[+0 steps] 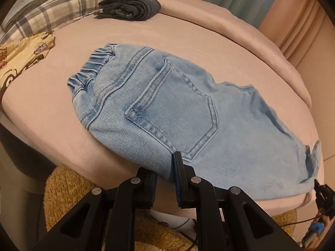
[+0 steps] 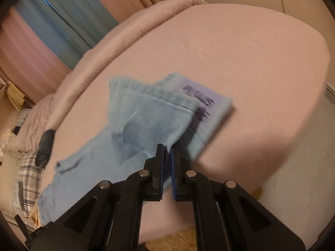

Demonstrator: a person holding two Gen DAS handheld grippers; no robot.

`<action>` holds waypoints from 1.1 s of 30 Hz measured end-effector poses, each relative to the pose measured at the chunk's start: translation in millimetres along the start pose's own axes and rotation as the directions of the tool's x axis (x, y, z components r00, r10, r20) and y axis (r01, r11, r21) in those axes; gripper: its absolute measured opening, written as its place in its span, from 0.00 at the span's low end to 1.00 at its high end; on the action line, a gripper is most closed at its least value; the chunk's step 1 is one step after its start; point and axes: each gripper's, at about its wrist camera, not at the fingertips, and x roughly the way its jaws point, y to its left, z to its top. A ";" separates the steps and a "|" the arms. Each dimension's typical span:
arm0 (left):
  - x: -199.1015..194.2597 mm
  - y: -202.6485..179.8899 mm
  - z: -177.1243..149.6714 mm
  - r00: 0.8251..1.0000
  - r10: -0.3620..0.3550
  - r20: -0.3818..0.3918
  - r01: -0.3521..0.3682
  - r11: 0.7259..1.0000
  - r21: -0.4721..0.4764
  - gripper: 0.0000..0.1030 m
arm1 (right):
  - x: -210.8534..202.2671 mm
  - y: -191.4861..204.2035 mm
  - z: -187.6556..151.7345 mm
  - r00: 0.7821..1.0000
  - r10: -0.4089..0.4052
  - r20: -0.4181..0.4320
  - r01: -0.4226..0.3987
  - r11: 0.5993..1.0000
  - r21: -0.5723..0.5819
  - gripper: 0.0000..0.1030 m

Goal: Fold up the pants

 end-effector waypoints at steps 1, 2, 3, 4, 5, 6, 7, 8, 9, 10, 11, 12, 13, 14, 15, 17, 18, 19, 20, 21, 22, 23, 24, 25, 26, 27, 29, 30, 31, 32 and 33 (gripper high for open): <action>0.8 0.7 0.5 1.000 -0.001 -0.002 0.001 1.000 -0.001 0.14 | -2.9 0.7 -0.4 1.000 -0.013 -0.006 0.013 1.000 -0.005 0.10; 1.9 1.1 1.4 1.000 0.000 -0.005 0.000 1.000 -0.002 0.14 | -4.0 2.4 0.6 0.999 -0.031 -0.019 0.031 0.999 -0.016 0.12; 0.9 0.3 1.9 1.000 0.002 -0.007 -0.002 1.000 -0.003 0.14 | -6.5 5.6 3.8 0.998 -0.052 -0.030 0.051 0.998 -0.025 0.12; 1.3 0.1 2.4 1.000 0.004 -0.007 -0.004 1.000 -0.003 0.14 | -11.8 11.6 8.2 0.997 -0.072 -0.022 0.071 0.997 -0.042 0.14; 1.2 -0.3 2.6 1.000 0.007 -0.007 -0.007 1.000 -0.002 0.14 | -16.4 10.9 14.5 0.995 -0.097 -0.001 0.097 0.993 -0.070 0.19; 0.2 -1.0 1.9 1.000 0.008 -0.007 -0.008 1.000 -0.001 0.14 | -21.0 16.6 19.6 0.990 -0.138 0.029 0.140 0.985 -0.098 0.25; 0.4 -2.0 2.3 1.000 0.010 -0.007 -0.010 1.000 0.003 0.14 | -25.0 18.6 24.6 0.982 -0.179 0.062 0.185 0.975 -0.120 0.43; -0.9 -3.0 0.3 1.000 0.013 -0.007 -0.013 1.000 0.008 0.14 | -31.6 22.2 33.6 0.969 -0.220 0.111 0.235 0.962 -0.140 0.59; -0.5 -3.6 0.3 1.000 0.015 -0.006 -0.014 1.000 0.012 0.14 | -34.7 23.2 41.9 0.965 -0.222 0.139 0.242 0.960 -0.144 0.62; -0.1 -3.9 0.1 1.000 0.016 -0.006 -0.016 1.000 0.014 0.14 | -34.6 26.3 53.7 0.969 -0.196 0.153 0.218 0.965 -0.145 0.65; 0.4 -4.0 -0.2 1.000 0.015 -0.005 -0.015 1.000 0.013 0.14 | -29.6 26.0 63.0 0.978 -0.154 0.138 0.175 0.973 -0.152 0.65; 0.2 -3.5 -0.4 1.000 0.012 -0.005 -0.012 1.000 0.008 0.14 | -20.8 26.2 72.4 0.987 -0.117 0.109 0.134 0.978 -0.162 0.64; -0.1 -2.7 -0.3 1.000 0.007 -0.005 -0.007 1.000 0.001 0.14 | -10.0 24.8 79.6 0.991 -0.102 0.083 0.115 0.979 -0.168 0.64; -0.3 -2.0 -0.3 1.000 0.001 -0.008 -0.001 1.000 -0.004 0.14 | 4.0 23.3 85.8 0.992 -0.116 0.052 0.124 0.977 -0.175 0.64; -0.5 -1.2 0.0 1.000 -0.006 -0.012 0.006 1.000 -0.007 0.14 | 22.1 19.7 90.6 0.991 -0.134 0.008 0.134 0.975 -0.175 0.65; -0.6 0.9 0.9 1.000 -0.018 -0.022 0.018 1.000 -0.009 0.14 | 47.1 13.0 91.3 0.995 -0.059 -0.082 0.046 0.988 -0.150 0.39; -0.8 2.1 1.5 0.999 -0.025 -0.028 0.025 1.000 -0.009 0.14 | 51.2 11.5 90.1 0.995 -0.017 -0.103 0.001 0.989 -0.146 0.21; -0.9 3.4 1.8 0.999 -0.029 -0.032 0.029 1.000 -0.011 0.14 | 53.4 9.7 88.1 0.994 0.005 -0.108 -0.022 0.988 -0.156 0.07; -0.9 4.5 2.2 0.999 -0.033 -0.038 0.033 0.999 -0.014 0.14 | 47.6 8.4 83.7 0.996 0.020 -0.086 -0.034 0.985 -0.172 0.07; -1.2 5.4 2.5 0.998 -0.037 -0.043 0.036 0.999 -0.016 0.14 | 40.6 6.2 81.7 0.998 0.022 -0.056 -0.031 0.985 -0.169 0.07; -1.7 5.8 2.9 0.998 -0.039 -0.046 0.038 0.999 -0.017 0.14 | 27.6 1.9 80.4 0.999 0.033 -0.023 -0.036 0.988 -0.153 0.07; -1.6 6.2 3.2 0.998 -0.040 -0.049 0.039 0.999 -0.018 0.14 | 19.8 -1.1 78.0 0.999 0.049 -0.004 -0.049 0.989 -0.139 0.07; -1.4 6.3 3.5 0.998 -0.039 -0.053 0.038 0.999 -0.017 0.14 | 4.1 -8.0 74.9 0.997 0.073 0.027 -0.069 0.991 -0.114 0.07; -1.2 6.3 3.8 0.998 -0.038 -0.056 0.038 0.999 -0.017 0.14 | -11.4 -16.0 74.3 0.995 0.076 0.059 -0.071 0.993 -0.092 0.07; -1.1 6.3 3.9 0.998 -0.037 -0.058 0.036 0.999 -0.017 0.14 | -20.3 -19.3 73.8 0.995 0.060 0.084 -0.053 0.996 -0.076 0.07; -0.6 6.1 3.9 0.998 -0.034 -0.061 0.033 0.999 -0.016 0.14 | -26.4 -23.7 72.3 0.994 0.034 0.102 -0.027 0.998 -0.064 0.07; 0.1 4.8 3.1 0.998 -0.025 -0.064 0.025 1.000 -0.012 0.14 | -36.9 -35.1 64.3 0.993 -0.046 0.112 0.052 0.997 -0.050 0.04; 0.3 4.0 3.1 0.998 -0.020 -0.065 0.020 1.000 -0.009 0.14 | -37.5 -41.1 60.6 0.990 -0.090 0.106 0.095 0.994 -0.045 0.04; 0.3 3.4 3.2 0.998 -0.015 -0.066 0.015 1.000 -0.005 0.14 | -34.2 -47.6 56.0 0.985 -0.149 0.083 0.153 0.987 -0.048 0.04; 0.3 2.3 3.6 0.998 -0.010 -0.067 0.011 1.000 0.000 0.14 | -29.6 -52.2 55.0 0.982 -0.179 0.060 0.182 0.982 -0.053 0.05; 0.3 1.1 4.1 0.998 -0.007 -0.069 0.008 1.000 0.004 0.14 | -21.7 -55.9 51.3 0.975 -0.219 0.024 0.220 0.974 -0.059 0.06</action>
